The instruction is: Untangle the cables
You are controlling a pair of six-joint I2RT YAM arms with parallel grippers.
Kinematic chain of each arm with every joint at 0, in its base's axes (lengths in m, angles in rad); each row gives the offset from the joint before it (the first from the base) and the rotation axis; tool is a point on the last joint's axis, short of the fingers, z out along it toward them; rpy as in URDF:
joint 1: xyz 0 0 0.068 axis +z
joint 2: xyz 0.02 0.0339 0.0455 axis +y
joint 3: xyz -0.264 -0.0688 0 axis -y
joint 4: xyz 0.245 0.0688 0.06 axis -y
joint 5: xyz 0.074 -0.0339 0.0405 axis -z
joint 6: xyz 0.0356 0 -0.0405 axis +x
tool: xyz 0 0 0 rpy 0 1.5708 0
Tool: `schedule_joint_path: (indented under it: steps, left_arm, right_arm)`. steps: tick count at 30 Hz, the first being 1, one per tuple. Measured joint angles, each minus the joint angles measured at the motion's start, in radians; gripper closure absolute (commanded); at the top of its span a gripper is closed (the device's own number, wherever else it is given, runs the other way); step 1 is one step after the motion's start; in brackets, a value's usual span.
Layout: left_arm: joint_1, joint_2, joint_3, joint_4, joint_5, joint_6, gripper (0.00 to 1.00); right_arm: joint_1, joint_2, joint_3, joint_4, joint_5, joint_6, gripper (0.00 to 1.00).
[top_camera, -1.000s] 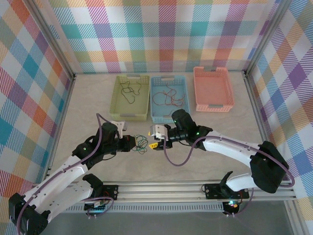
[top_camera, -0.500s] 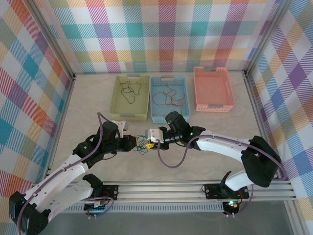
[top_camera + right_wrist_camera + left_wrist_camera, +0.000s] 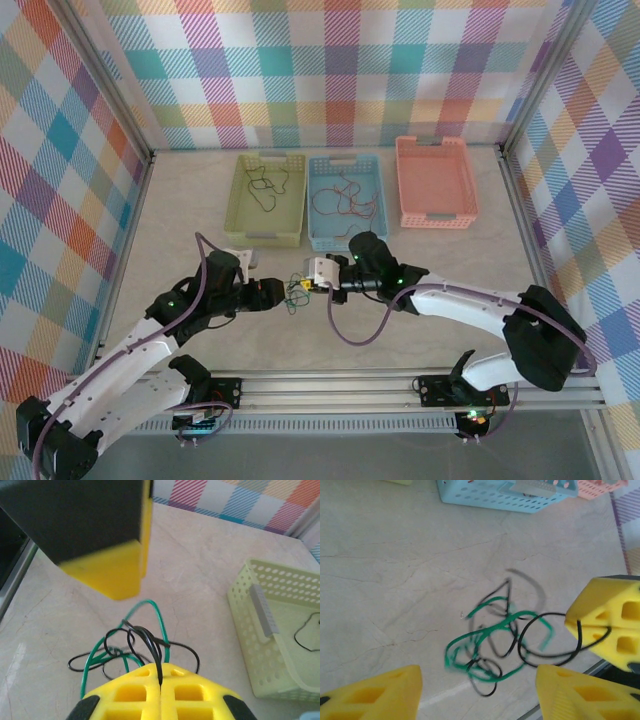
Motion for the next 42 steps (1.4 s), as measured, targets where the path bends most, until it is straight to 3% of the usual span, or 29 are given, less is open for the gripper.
schedule_joint_path:
  steps: [5, 13, 26, 42]
  left_arm:
    - [0.0, -0.053, -0.027, 0.007, 0.009, -0.013, 0.43]
    - [0.0, -0.016, -0.063, 0.022, 0.026, -0.01, 0.47]
    - [0.0, 0.161, 0.003, 0.079, 0.055, 0.072, 0.43]
    - [0.001, 0.042, -0.077, 0.217, 0.156, 0.106, 0.41]
  right_arm:
    - [-0.034, -0.002, -0.045, 0.053, 0.0, 0.085, 1.0]
    - [-0.075, -0.002, -0.061, 0.127, -0.032, 0.151, 1.0]
    - [-0.084, -0.014, -0.105, 0.144, -0.149, 0.124, 1.0]
    - [-0.109, -0.119, -0.124, 0.132, -0.355, 0.048, 1.0]
